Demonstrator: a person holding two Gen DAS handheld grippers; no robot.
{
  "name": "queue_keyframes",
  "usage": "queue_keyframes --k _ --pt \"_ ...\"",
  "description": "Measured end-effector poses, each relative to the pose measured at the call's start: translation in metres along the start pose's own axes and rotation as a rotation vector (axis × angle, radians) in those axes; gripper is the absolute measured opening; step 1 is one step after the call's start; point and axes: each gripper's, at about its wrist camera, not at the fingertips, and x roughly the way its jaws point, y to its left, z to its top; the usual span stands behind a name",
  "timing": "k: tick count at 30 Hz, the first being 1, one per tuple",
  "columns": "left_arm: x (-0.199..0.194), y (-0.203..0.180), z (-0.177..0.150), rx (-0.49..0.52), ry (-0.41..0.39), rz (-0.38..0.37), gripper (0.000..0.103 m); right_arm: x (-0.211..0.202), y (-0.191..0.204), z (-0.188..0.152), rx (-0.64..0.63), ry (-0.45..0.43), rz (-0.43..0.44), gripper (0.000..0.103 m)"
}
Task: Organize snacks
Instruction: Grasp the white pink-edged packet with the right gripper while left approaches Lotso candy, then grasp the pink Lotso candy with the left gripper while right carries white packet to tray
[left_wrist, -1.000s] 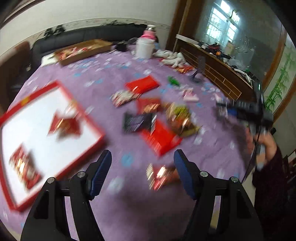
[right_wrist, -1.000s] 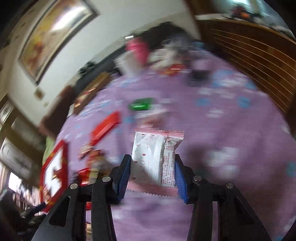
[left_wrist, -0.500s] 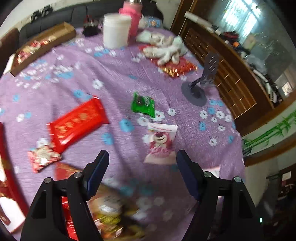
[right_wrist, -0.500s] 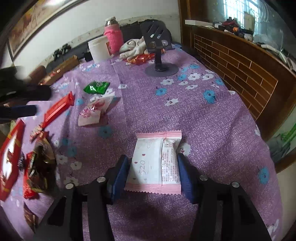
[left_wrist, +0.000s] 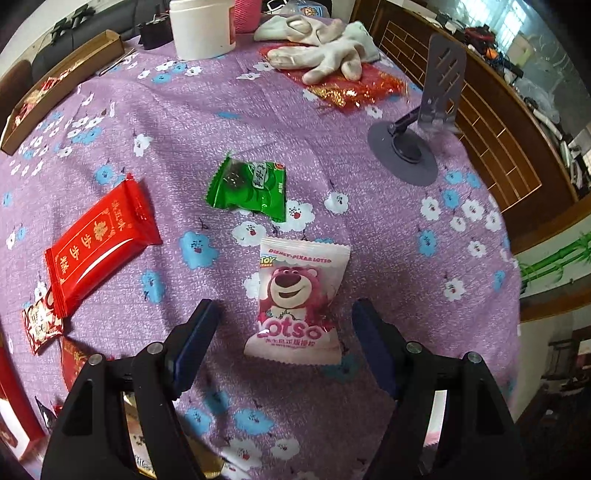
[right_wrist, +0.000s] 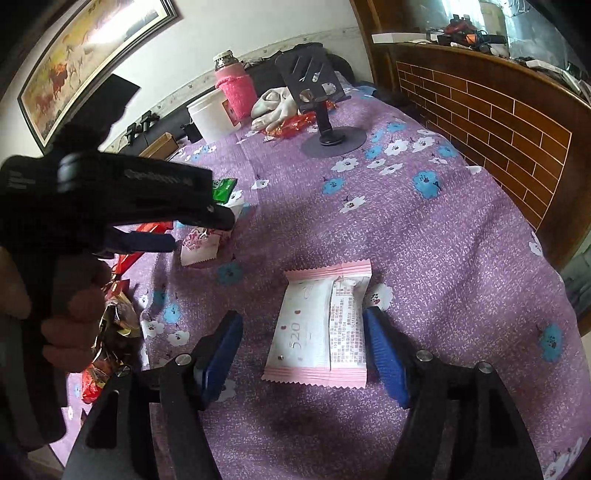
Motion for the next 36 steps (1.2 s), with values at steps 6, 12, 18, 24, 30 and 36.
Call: queue_keyframes --k 6,12,18,24,30,36 --pt "0.002 -0.008 -0.006 0.089 -0.036 0.043 0.041 0.002 0.005 0.0 -0.021 0.006 -0.027 0.07" --pt "-0.004 0.002 -0.009 0.09 -0.056 0.009 0.036 0.005 0.015 -0.001 -0.075 0.017 -0.142 0.054" --pt "-0.036 0.016 -0.022 0.094 -0.104 -0.043 0.036 0.008 0.027 -0.002 -0.156 0.03 -0.224 0.049" --pt "-0.087 0.046 -0.058 0.109 -0.193 -0.059 0.037 -0.004 0.027 -0.004 -0.129 0.035 -0.204 0.047" --pt "-0.128 0.096 -0.123 0.106 -0.259 -0.084 0.037 -0.036 0.04 -0.005 -0.079 0.002 -0.03 0.047" --pt "-0.162 0.18 -0.19 -0.005 -0.326 -0.039 0.037 -0.051 0.099 -0.016 -0.108 0.031 0.203 0.047"
